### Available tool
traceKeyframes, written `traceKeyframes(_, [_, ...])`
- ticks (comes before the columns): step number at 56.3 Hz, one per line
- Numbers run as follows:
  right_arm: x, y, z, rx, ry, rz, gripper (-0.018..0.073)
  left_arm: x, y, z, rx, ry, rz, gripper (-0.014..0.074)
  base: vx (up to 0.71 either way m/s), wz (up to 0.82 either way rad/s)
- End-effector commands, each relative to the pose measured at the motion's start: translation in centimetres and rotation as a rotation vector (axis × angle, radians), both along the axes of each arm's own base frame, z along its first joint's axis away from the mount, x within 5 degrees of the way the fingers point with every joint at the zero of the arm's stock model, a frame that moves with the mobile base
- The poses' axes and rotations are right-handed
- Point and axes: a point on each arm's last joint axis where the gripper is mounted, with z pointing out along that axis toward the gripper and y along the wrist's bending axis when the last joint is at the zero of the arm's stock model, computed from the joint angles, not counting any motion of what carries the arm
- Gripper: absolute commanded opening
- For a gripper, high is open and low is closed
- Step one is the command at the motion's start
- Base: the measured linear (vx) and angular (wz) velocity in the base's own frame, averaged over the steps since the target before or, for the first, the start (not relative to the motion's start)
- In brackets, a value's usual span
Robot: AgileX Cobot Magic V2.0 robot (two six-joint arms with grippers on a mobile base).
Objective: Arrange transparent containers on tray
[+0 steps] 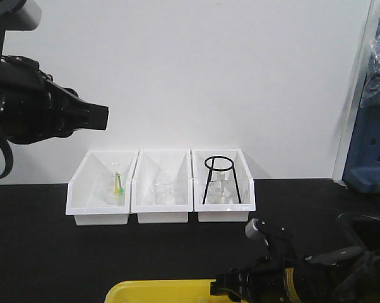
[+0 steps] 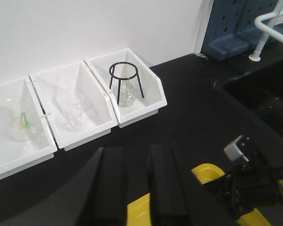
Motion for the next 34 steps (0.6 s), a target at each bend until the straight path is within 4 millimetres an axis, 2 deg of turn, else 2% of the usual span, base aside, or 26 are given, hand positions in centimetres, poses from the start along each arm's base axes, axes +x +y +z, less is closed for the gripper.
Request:
traceKeyframes(1, [-1.2, 0.1, 5.6, 0.052, -0.157, 0.089, 0.0184, -1.0, 0.4, 2.0, -0.046, -0.090, -0.003, 0.0177, 0.00, 0.00])
traceKeyframes(5, [-2.5, -0.1, 8.4, 0.080, -0.237, 0.116, 0.0003, -1.0, 0.4, 1.7, -0.022, -0.081, -0.011, 0.0104, 0.00, 0.00])
traceKeyframes(6, [-2.9, -0.2, 9.3, 0.089, -0.261, 0.119, -0.0015, -1.0, 0.4, 1.6, -0.009, -0.080, -0.016, 0.0080, 0.00, 0.00])
traceKeyframes(11, [-4.8, -0.8, 13.0, 0.114, -0.380, 0.120, -0.0013, -1.1, 0.4, 0.7, 0.051, -0.065, -0.040, -0.0010, 0.00, 0.00])
traceKeyframes(17, [-7.7, -1.8, 17.2, 0.119, -0.557, 0.139, -0.0013, -1.6, 0.6, -1.1, 0.099, -0.041, -0.064, -0.0008, 0.00, 0.00])
traceKeyframes(23, [-10.8, -2.8, 20.5, 0.107, -0.729, 0.154, -0.0013, -3.1, 1.2, -3.1, 0.099, -0.050, -0.080, -0.0008, 0.00, 0.00])
traceKeyframes(28, [-13.5, -3.9, 21.9, 0.082, -0.846, 0.131, -0.0013, -4.8, 1.9, -5.2, 0.060, -0.075, -0.089, -0.0008, 0.00, 0.00])
traceKeyframes(34, [-16.3, -5.5, 22.1, 0.038, -0.946, 0.063, -0.0013, -7.3, 3.0, -7.6, 0.001, -0.121, -0.098, -0.0008, 0.00, 0.00])
